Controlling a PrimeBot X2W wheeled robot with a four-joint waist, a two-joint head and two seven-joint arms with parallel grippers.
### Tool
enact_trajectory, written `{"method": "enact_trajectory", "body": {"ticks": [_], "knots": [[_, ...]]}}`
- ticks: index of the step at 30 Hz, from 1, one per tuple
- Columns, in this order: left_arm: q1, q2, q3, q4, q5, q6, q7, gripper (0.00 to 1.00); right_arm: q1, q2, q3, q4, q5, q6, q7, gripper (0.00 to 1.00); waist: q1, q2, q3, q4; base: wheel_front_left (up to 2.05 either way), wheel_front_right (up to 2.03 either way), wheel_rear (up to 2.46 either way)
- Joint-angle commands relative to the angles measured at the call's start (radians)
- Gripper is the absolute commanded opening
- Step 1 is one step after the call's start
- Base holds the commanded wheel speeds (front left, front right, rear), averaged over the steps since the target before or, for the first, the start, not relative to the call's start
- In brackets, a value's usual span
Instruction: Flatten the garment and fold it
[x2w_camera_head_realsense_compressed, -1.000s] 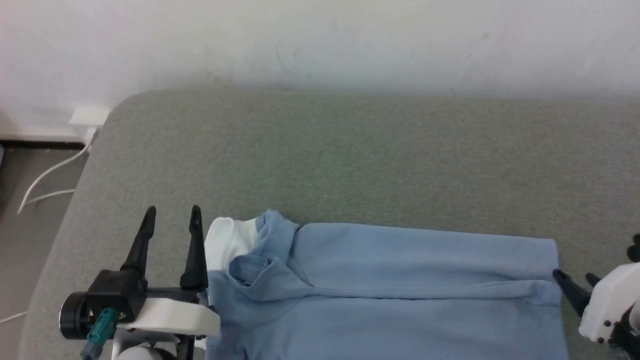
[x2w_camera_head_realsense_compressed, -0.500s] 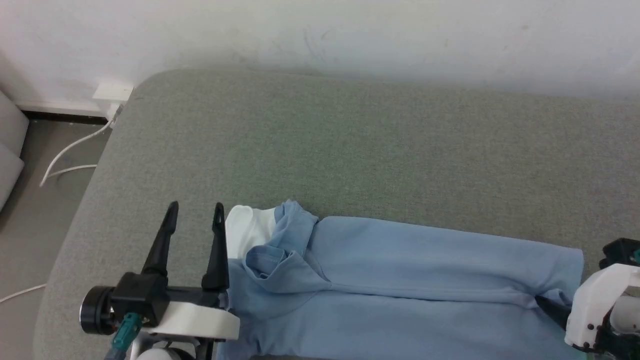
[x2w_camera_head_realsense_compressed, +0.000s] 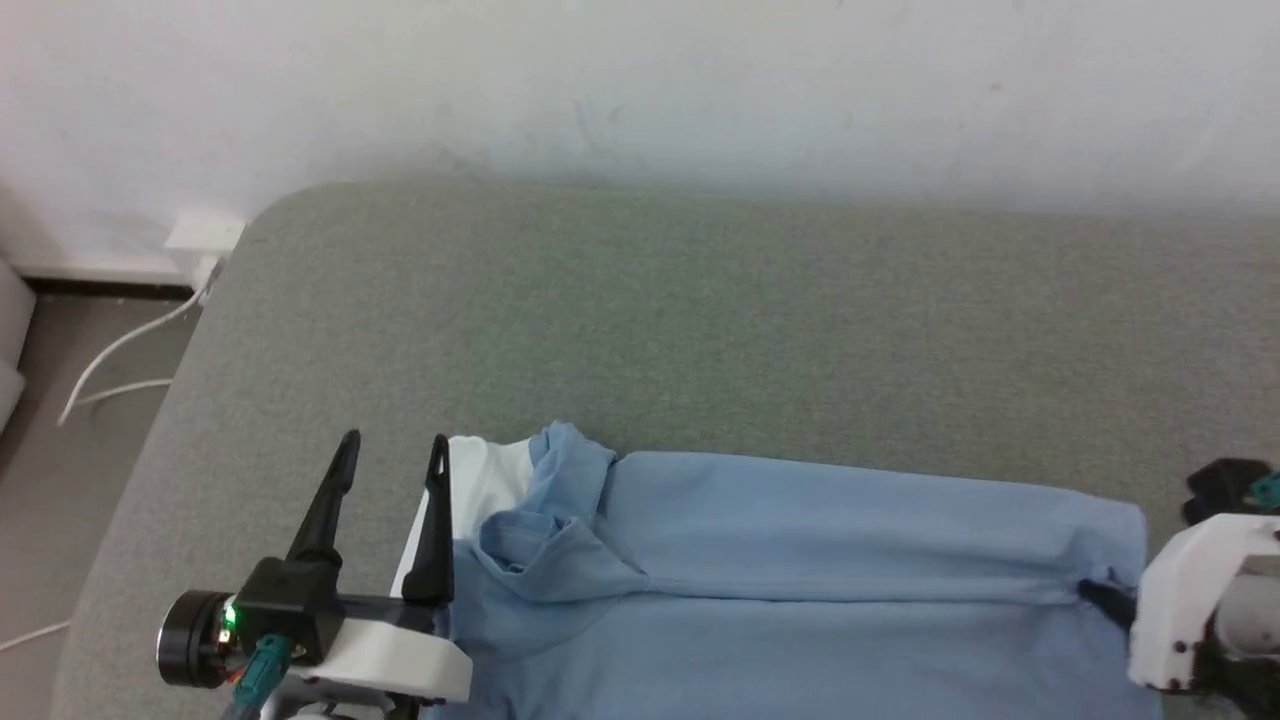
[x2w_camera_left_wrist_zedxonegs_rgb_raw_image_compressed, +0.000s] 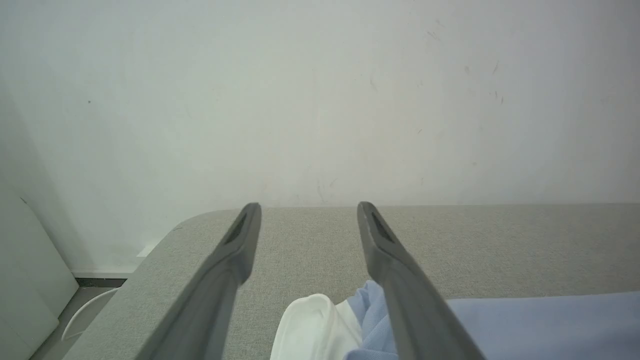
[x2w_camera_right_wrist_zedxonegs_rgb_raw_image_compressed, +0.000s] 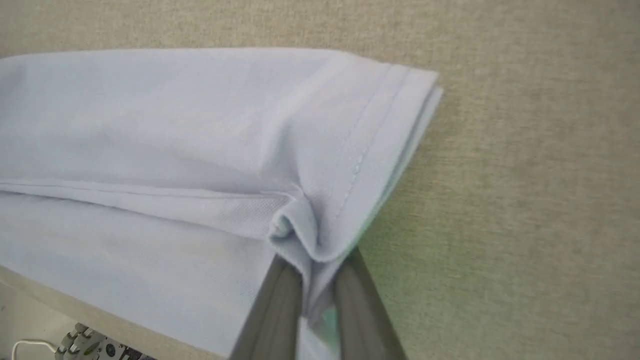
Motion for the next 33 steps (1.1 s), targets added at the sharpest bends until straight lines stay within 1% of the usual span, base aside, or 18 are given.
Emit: {"method": "enact_trajectory", "body": {"ticks": [1, 5, 10, 13, 15, 16, 18, 21, 25, 29, 33], "knots": [[0.009, 0.009, 0.001, -0.003, 0.008, 0.004, 0.002, 1.00, -0.009, -0.015, -0.016, -0.013, -0.007, -0.001, 0.004, 0.00, -0.0001, 0.0000, -0.024, -0.022, 0.00, 0.00, 0.00], [0.023, 0.015, 0.003, -0.015, 0.007, 0.013, 0.010, 1.00, 0.016, -0.047, -0.106, -0.049, -0.028, -0.001, 0.026, 0.00, -0.0001, 0.0000, -0.040, -0.035, 0.00, 0.00, 0.00], [0.028, 0.019, 0.002, -0.029, 0.008, 0.020, 0.015, 1.00, 0.056, -0.065, -0.295, -0.089, -0.083, -0.001, 0.076, 0.00, -0.0001, 0.0000, -0.039, -0.043, 0.00, 0.00, 0.00], [0.033, 0.018, 0.001, -0.028, 0.005, 0.023, 0.015, 1.00, 0.070, -0.045, -0.387, -0.118, -0.106, -0.001, 0.120, 0.00, -0.0001, 0.0000, -0.044, -0.048, 0.00, 0.00, 0.00], [0.039, 0.018, 0.002, -0.027, 0.003, 0.026, 0.015, 1.00, 0.073, -0.012, -0.417, -0.143, -0.106, -0.001, 0.159, 0.00, -0.0001, 0.0000, -0.049, -0.051, 0.00, 0.00, 0.00], [0.041, 0.018, 0.002, -0.026, 0.001, 0.028, 0.015, 1.00, 0.070, 0.015, -0.420, -0.156, -0.086, -0.001, 0.185, 0.00, -0.0001, 0.0000, -0.051, -0.053, 0.00, 0.00, 0.00], [0.044, 0.019, 0.002, -0.022, -0.001, 0.028, 0.016, 1.00, 0.058, 0.085, -0.398, -0.192, -0.008, -0.001, 0.247, 0.00, -0.0001, 0.0000, -0.057, -0.055, 0.00, 0.00, 0.00], [0.047, 0.021, -0.001, -0.017, -0.005, 0.026, 0.019, 1.00, 0.053, 0.172, -0.322, -0.257, 0.115, -0.001, 0.337, 0.00, -0.0001, 0.0000, -0.066, -0.057, 0.00, 0.00, 0.00], [0.042, 0.023, -0.010, -0.013, -0.007, 0.019, 0.025, 1.00, 0.057, 0.233, -0.194, -0.310, 0.235, -0.001, 0.403, 0.00, -0.0001, 0.0000, -0.071, -0.051, 0.00, 0.00, 0.00], [0.029, 0.024, -0.020, -0.008, -0.007, 0.010, 0.031, 1.00, 0.037, 0.264, -0.060, -0.305, 0.321, -0.001, 0.380, 0.00, -0.0001, 0.0000, -0.066, -0.037, 0.00, 0.00, 0.00], [0.015, 0.017, -0.032, 0.000, -0.009, 0.003, 0.031, 1.00, -0.016, 0.272, 0.089, -0.245, 0.362, -0.001, 0.279, 0.00, -0.0001, 0.0000, -0.050, -0.016, 0.00, 0.00, 0.00]]}}
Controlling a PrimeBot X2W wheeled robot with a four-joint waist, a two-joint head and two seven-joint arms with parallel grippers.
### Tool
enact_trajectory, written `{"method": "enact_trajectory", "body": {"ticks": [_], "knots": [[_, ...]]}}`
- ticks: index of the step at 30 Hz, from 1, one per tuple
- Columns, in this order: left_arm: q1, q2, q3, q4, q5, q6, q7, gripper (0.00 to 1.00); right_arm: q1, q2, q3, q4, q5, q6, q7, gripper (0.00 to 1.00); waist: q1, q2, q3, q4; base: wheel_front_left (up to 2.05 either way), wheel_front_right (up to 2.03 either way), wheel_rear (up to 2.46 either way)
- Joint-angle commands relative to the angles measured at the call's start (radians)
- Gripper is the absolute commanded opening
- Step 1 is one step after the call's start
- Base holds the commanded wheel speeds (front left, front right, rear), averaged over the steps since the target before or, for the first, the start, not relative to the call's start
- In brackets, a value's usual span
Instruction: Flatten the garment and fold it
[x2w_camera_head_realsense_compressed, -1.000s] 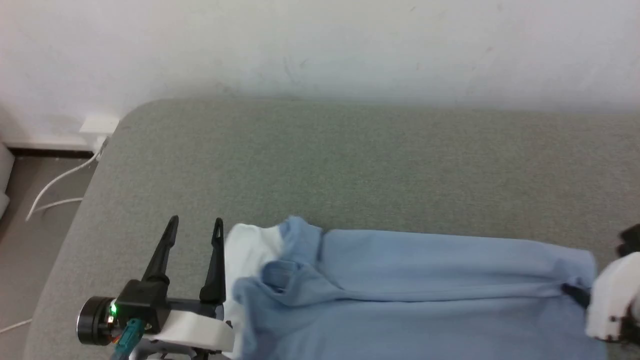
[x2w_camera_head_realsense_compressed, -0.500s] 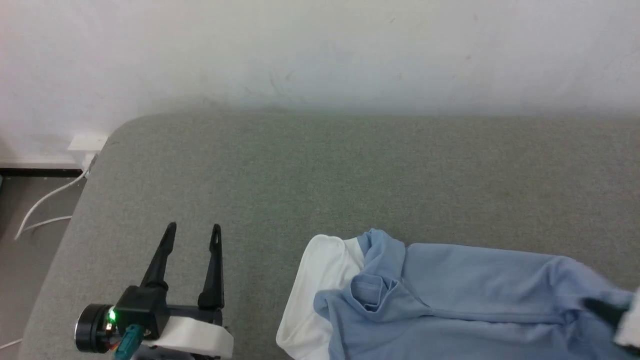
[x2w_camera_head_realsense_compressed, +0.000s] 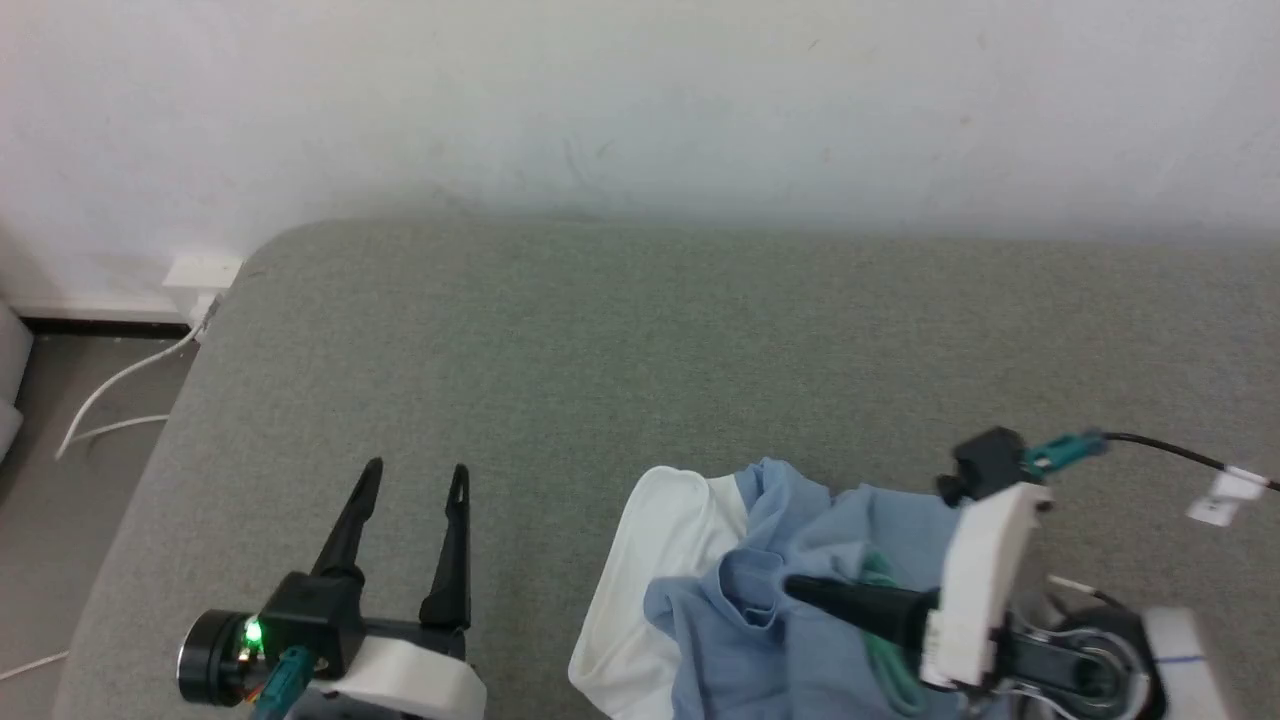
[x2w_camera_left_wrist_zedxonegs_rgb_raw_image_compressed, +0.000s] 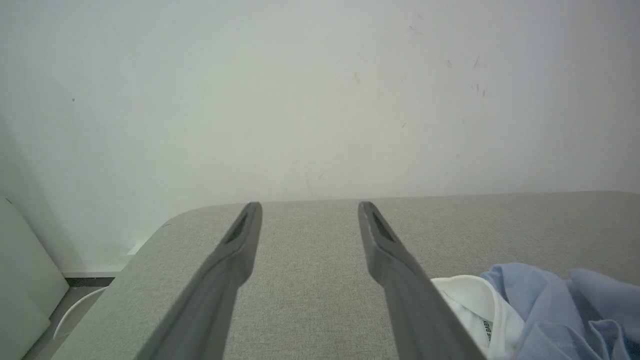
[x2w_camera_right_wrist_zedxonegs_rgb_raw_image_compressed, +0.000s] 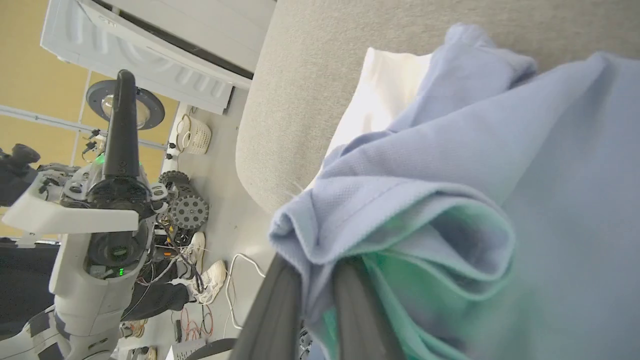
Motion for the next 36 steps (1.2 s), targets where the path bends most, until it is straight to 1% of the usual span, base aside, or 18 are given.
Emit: {"method": "enact_trajectory", "body": {"ticks": [1, 4, 8, 9, 10, 11, 12, 15, 18, 23, 26, 28, 30, 33, 36], "knots": [[-0.023, -0.003, -0.005, 0.007, -0.007, -0.007, -0.001, 1.00, -0.037, 0.006, 0.048, 0.027, 0.029, -0.001, -0.051, 0.00, 0.0000, 0.0000, 0.014, 0.017, 0.00, 0.00, 0.00], [-0.041, -0.014, -0.017, 0.019, -0.007, -0.016, -0.003, 1.00, -0.083, 0.006, 0.163, 0.097, 0.075, -0.001, -0.166, 0.00, 0.0000, 0.0000, 0.030, 0.040, 0.00, 0.00, 0.00], [-0.062, -0.025, -0.028, 0.037, -0.006, -0.024, -0.011, 1.00, -0.156, 0.007, 0.275, 0.206, 0.049, -0.001, -0.329, 0.00, 0.0000, 0.0000, 0.054, 0.064, 0.00, 0.00, 0.00], [-0.068, -0.028, -0.031, 0.042, -0.006, -0.027, -0.013, 1.00, -0.169, 0.007, 0.293, 0.243, 0.031, -0.001, -0.359, 0.08, 0.0000, 0.0000, 0.060, 0.071, 0.00, 0.00, 0.00], [-0.072, -0.031, -0.033, 0.046, -0.006, -0.029, -0.016, 1.00, -0.183, 0.007, 0.313, 0.277, 0.006, -0.001, -0.385, 0.44, 0.0000, 0.0000, 0.066, 0.076, 0.00, 0.00, 0.00], [-0.076, -0.033, -0.034, 0.051, -0.006, -0.030, -0.018, 1.00, -0.195, 0.006, 0.329, 0.310, -0.020, -0.001, -0.412, 0.93, 0.0000, 0.0000, 0.071, 0.080, 0.00, 0.00, 0.00], [-0.079, -0.035, -0.035, 0.056, -0.006, -0.030, -0.020, 1.00, -0.206, 0.006, 0.345, 0.342, -0.040, -0.001, -0.435, 1.00, 0.0000, 0.0000, 0.076, 0.083, 0.00, 0.00, 0.00], [-0.086, -0.039, -0.032, 0.068, -0.008, -0.030, -0.026, 1.00, -0.243, -0.004, 0.394, 0.401, -0.086, -0.001, -0.503, 1.00, 0.0000, 0.0000, 0.085, 0.084, 0.00, 0.00, 0.00], [-0.085, -0.041, -0.027, 0.079, -0.011, -0.028, -0.031, 1.00, -0.293, -0.037, 0.484, 0.399, -0.132, -0.001, -0.560, 1.00, 0.0000, 0.0000, 0.085, 0.077, 0.00, 0.00, 0.00], [-0.079, -0.040, -0.020, 0.094, -0.017, -0.027, -0.037, 1.00, -0.385, -0.162, 0.691, 0.308, -0.272, -0.001, -0.665, 1.00, 0.0000, 0.0000, 0.067, 0.056, 0.00, 0.00, 0.00], [-0.073, -0.039, -0.016, 0.097, -0.021, -0.025, -0.039, 1.00, -0.412, -0.232, 0.752, 0.264, -0.364, -0.001, -0.726, 1.00, 0.0000, 0.0000, 0.055, 0.040, 0.00, 0.00, 0.00], [-0.067, -0.039, -0.012, 0.098, -0.025, -0.021, -0.040, 1.00, -0.408, -0.263, 0.746, 0.238, -0.415, -0.001, -0.769, 1.00, 0.0000, 0.0000, 0.048, 0.026, 0.00, 0.00, 0.00], [-0.061, -0.039, -0.006, 0.100, -0.030, -0.017, -0.041, 1.00, -0.386, -0.280, 0.701, 0.210, -0.458, -0.001, -0.821, 1.00, 0.0000, 0.0000, 0.044, 0.012, 0.00, 0.00, 0.00], [-0.049, -0.043, 0.008, 0.101, -0.040, -0.006, -0.042, 1.00, -0.323, -0.298, 0.596, 0.167, -0.524, -0.001, -0.891, 1.00, 0.0000, 0.0000, 0.038, -0.010, 0.00, 0.00, 0.00], [-0.038, -0.047, 0.026, 0.102, -0.050, 0.007, -0.045, 1.00, -0.239, -0.298, 0.455, 0.117, -0.583, -0.001, -0.970, 1.00, 0.0000, 0.0000, 0.035, -0.033, 0.00, 0.00, 0.00]]}}
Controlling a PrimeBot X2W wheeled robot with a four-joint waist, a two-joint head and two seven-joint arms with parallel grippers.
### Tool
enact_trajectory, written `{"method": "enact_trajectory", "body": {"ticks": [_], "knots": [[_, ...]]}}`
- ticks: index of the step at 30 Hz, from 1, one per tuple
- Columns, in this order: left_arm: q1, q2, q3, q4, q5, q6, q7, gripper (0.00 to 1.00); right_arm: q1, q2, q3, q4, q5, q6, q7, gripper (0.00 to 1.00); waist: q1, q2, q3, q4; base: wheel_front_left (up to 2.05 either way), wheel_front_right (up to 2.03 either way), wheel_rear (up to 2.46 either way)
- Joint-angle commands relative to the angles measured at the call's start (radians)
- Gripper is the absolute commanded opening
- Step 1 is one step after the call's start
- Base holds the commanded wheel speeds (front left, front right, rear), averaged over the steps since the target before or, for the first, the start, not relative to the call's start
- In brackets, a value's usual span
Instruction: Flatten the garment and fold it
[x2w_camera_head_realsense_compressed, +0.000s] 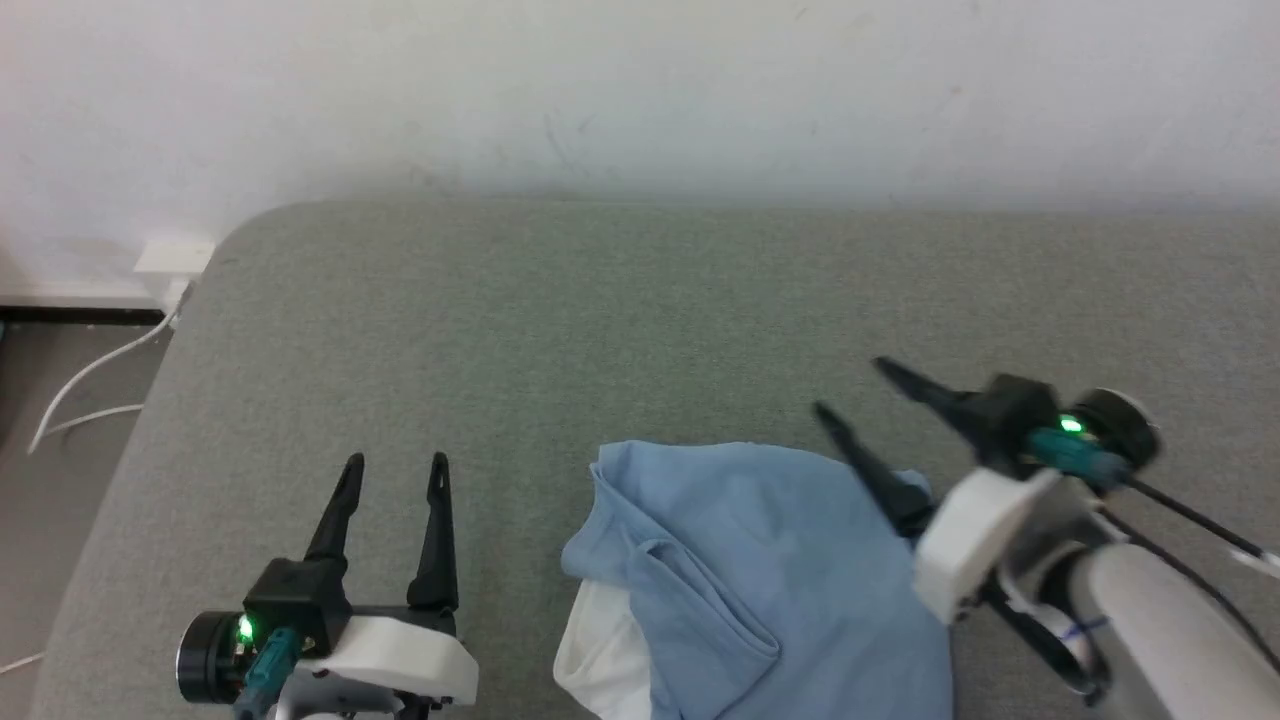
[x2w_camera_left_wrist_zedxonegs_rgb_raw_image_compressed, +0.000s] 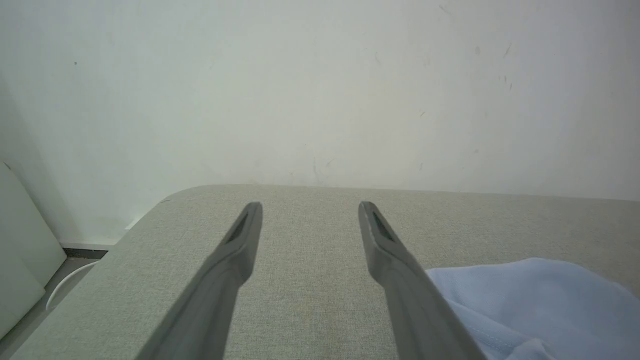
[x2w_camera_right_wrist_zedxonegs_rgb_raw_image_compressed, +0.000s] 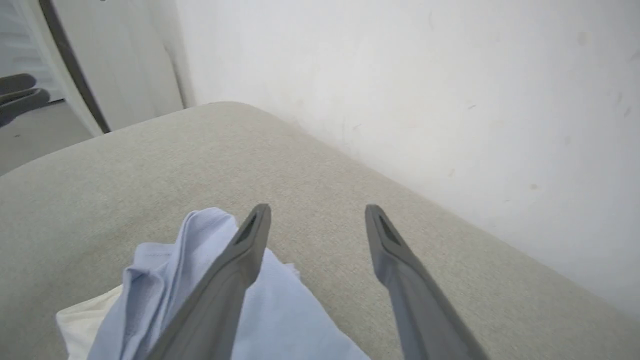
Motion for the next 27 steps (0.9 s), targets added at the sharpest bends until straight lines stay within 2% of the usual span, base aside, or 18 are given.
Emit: {"method": "enact_trajectory", "body": {"ticks": [1, 8, 12, 16, 21, 27], "knots": [[0.013, -0.005, 0.012, 0.003, -0.006, 0.010, -0.007, 1.00, 0.066, 0.002, -0.091, -0.027, -0.032, -0.001, -0.044, 1.00, 0.0000, 0.0000, -0.009, -0.027, 0.00, 0.00, 0.00], [0.028, -0.006, 0.034, 0.023, -0.020, 0.008, -0.011, 1.00, 0.276, 0.070, -0.411, -0.134, -0.074, -0.001, -0.183, 1.00, 0.0000, 0.0000, -0.021, -0.051, 0.00, 0.00, 0.00], [0.033, -0.007, 0.046, 0.034, -0.028, 0.003, -0.012, 1.00, 0.382, 0.132, -0.513, -0.204, -0.084, -0.001, -0.228, 1.00, 0.0000, 0.0000, -0.029, -0.059, 0.00, 0.00, 0.00], [0.040, -0.011, 0.062, 0.040, -0.033, 0.002, -0.013, 1.00, 0.466, 0.183, -0.574, -0.256, -0.090, -0.001, -0.246, 1.00, 0.0000, 0.0000, -0.035, -0.071, 0.00, 0.00, 0.00], [0.052, -0.020, 0.082, 0.043, -0.041, 0.006, -0.014, 1.00, 0.515, 0.228, -0.680, -0.273, -0.040, -0.001, -0.203, 1.00, 0.0000, 0.0000, -0.043, -0.086, 0.00, 0.00, 0.00], [0.059, -0.029, 0.098, 0.037, -0.041, 0.003, -0.014, 1.00, 0.507, 0.190, -0.814, -0.244, 0.069, -0.001, -0.099, 1.00, 0.0000, 0.0000, -0.043, -0.084, 0.00, 0.00, 0.00]]}}
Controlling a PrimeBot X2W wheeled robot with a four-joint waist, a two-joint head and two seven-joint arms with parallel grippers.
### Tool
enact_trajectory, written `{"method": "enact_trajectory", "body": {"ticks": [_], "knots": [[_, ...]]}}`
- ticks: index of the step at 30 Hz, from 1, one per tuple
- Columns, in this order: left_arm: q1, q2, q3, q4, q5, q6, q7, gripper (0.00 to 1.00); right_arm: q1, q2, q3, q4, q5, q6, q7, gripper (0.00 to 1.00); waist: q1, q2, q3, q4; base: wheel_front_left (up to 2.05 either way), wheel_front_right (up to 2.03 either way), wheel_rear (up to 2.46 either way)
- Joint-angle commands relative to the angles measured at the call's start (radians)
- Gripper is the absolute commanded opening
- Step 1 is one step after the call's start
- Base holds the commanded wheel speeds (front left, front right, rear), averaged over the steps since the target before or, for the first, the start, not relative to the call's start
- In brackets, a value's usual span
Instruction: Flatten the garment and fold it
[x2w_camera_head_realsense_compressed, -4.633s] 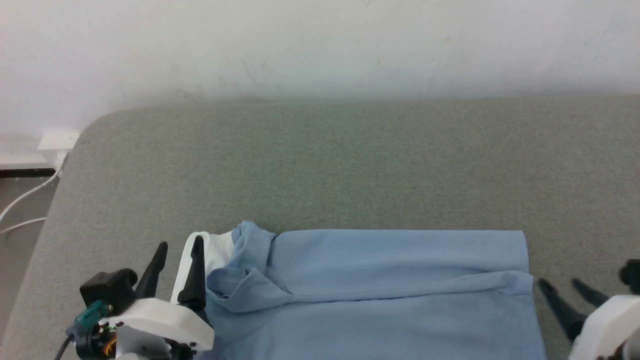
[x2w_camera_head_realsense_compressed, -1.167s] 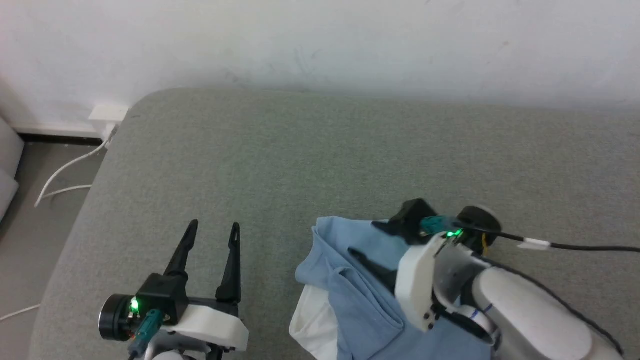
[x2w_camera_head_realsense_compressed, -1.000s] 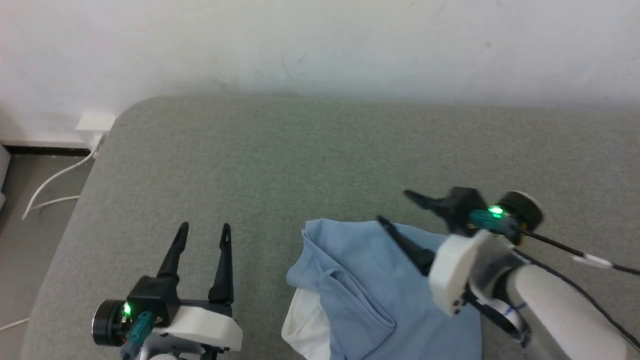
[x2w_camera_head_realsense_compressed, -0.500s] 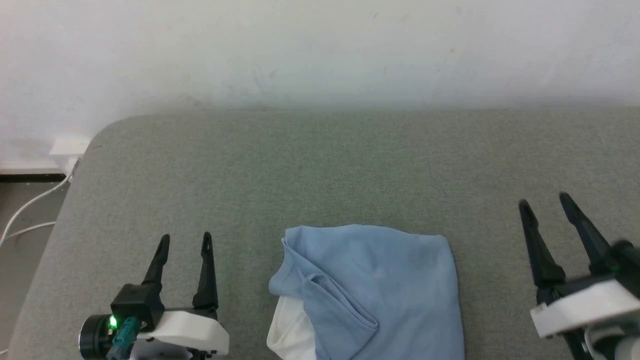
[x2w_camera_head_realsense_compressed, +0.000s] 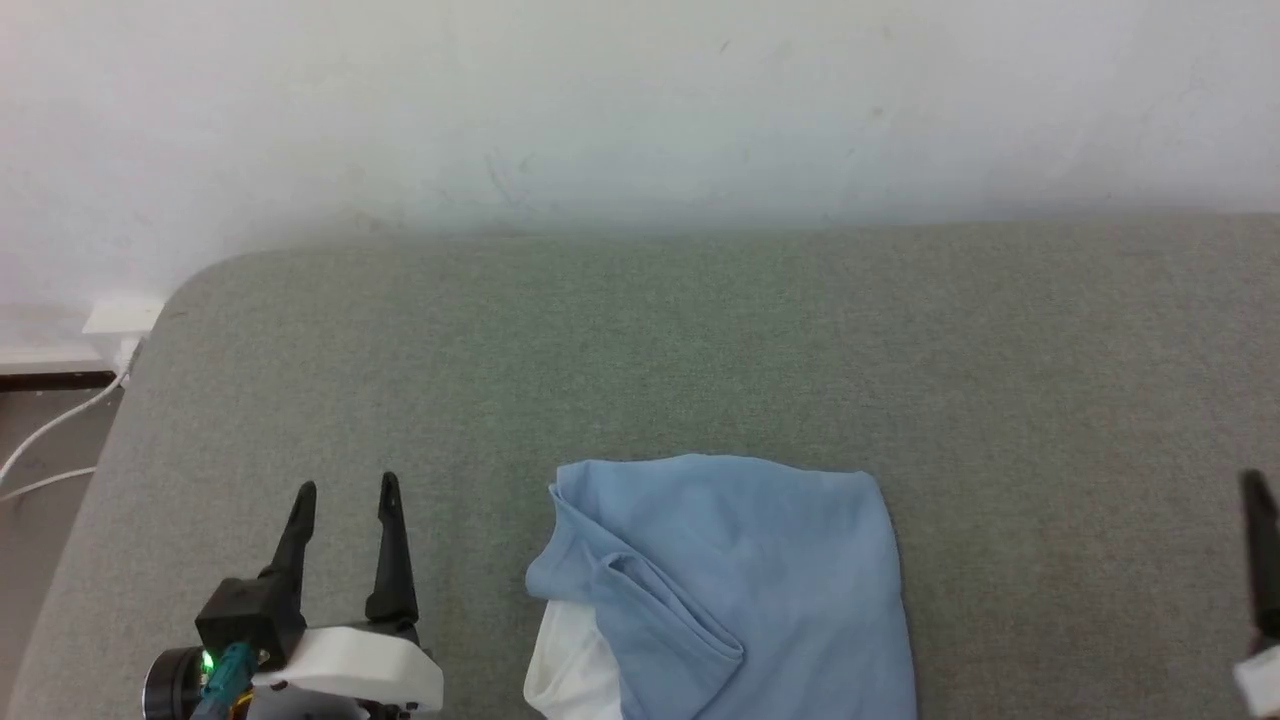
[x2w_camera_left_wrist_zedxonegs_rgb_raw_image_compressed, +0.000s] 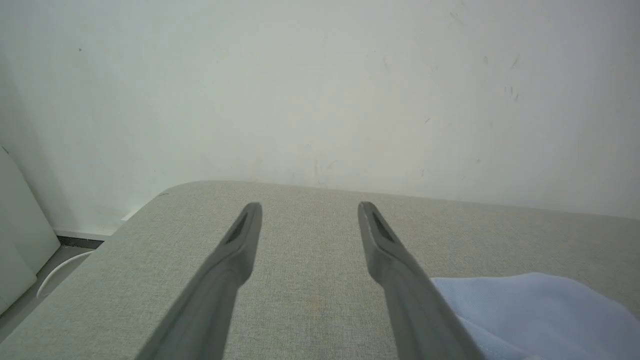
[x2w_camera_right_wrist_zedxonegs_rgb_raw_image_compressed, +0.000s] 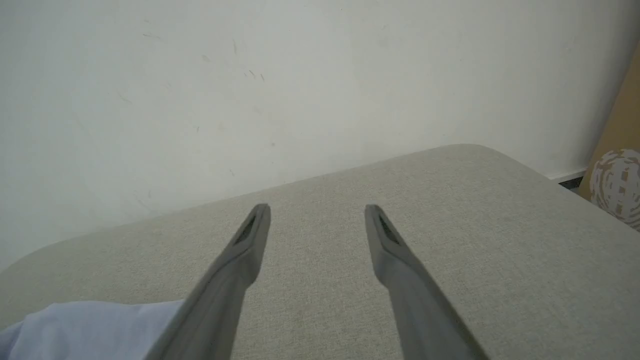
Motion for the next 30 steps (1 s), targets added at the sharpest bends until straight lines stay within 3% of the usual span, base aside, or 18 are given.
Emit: {"method": "enact_trajectory", "body": {"ticks": [1, 6, 9, 14, 18, 25, 26, 27, 28, 30], "knots": [[0.016, -0.005, 0.008, -0.003, 0.002, -0.002, -0.005, 1.00, -0.006, -0.012, -0.029, 0.016, 0.032, -0.001, 0.036, 1.00, 0.0001, 0.0000, 0.002, 0.004, 0.00, 0.00, 0.00], [0.015, -0.019, 0.020, -0.011, 0.015, -0.008, -0.005, 1.00, -0.020, -0.078, -0.123, 0.143, 0.192, -0.001, 0.287, 1.00, 0.0001, 0.0000, 0.013, 0.025, 0.00, 0.00, 0.00], [0.010, -0.029, 0.025, -0.010, 0.022, -0.014, -0.005, 1.00, -0.033, -0.077, -0.154, 0.263, 0.293, -0.001, 0.491, 1.00, 0.0001, 0.0000, 0.019, 0.042, 0.00, 0.00, 0.00], [0.003, -0.049, 0.032, -0.004, 0.033, -0.027, -0.005, 1.00, -0.086, 0.025, -0.149, 0.383, 0.427, -0.001, 0.783, 1.00, 0.0001, 0.0000, 0.030, 0.074, 0.00, 0.00, 0.00], [-0.007, -0.064, 0.034, 0.000, 0.045, -0.039, -0.005, 1.00, -0.149, 0.093, -0.116, 0.418, 0.552, -0.001, 0.880, 1.00, 0.0001, 0.0000, 0.047, 0.092, 0.00, 0.00, 0.00], [-0.030, -0.082, 0.042, 0.018, 0.061, -0.058, -0.005, 1.00, -0.220, 0.112, 0.019, 0.511, 0.708, -0.001, 0.895, 1.00, 0.0001, 0.0000, 0.063, 0.113, 0.00, 0.00, 0.00], [-0.030, -0.082, 0.044, 0.022, 0.065, -0.056, -0.005, 1.00, -0.227, 0.112, 0.041, 0.526, 0.719, -0.001, 0.885, 0.75, 0.0001, 0.0000, 0.064, 0.115, 0.00, 0.00, 0.00], [-0.030, -0.082, 0.045, 0.028, 0.070, -0.054, -0.005, 1.00, -0.232, 0.112, 0.063, 0.539, 0.726, -0.001, 0.877, 0.18, 0.0001, 0.0000, 0.064, 0.116, 0.00, 0.00, 0.00], [-0.031, -0.085, 0.047, 0.030, 0.071, -0.054, -0.005, 1.00, -0.238, 0.112, 0.085, 0.551, 0.731, -0.001, 0.869, 0.00, 0.0001, 0.0000, 0.064, 0.117, 0.00, 0.00, 0.00], [-0.031, -0.086, 0.048, 0.035, 0.074, -0.056, -0.005, 1.00, -0.249, 0.112, 0.123, 0.564, 0.736, -0.001, 0.853, 0.00, 0.0001, 0.0000, 0.062, 0.116, 0.00, 0.00, 0.00]]}}
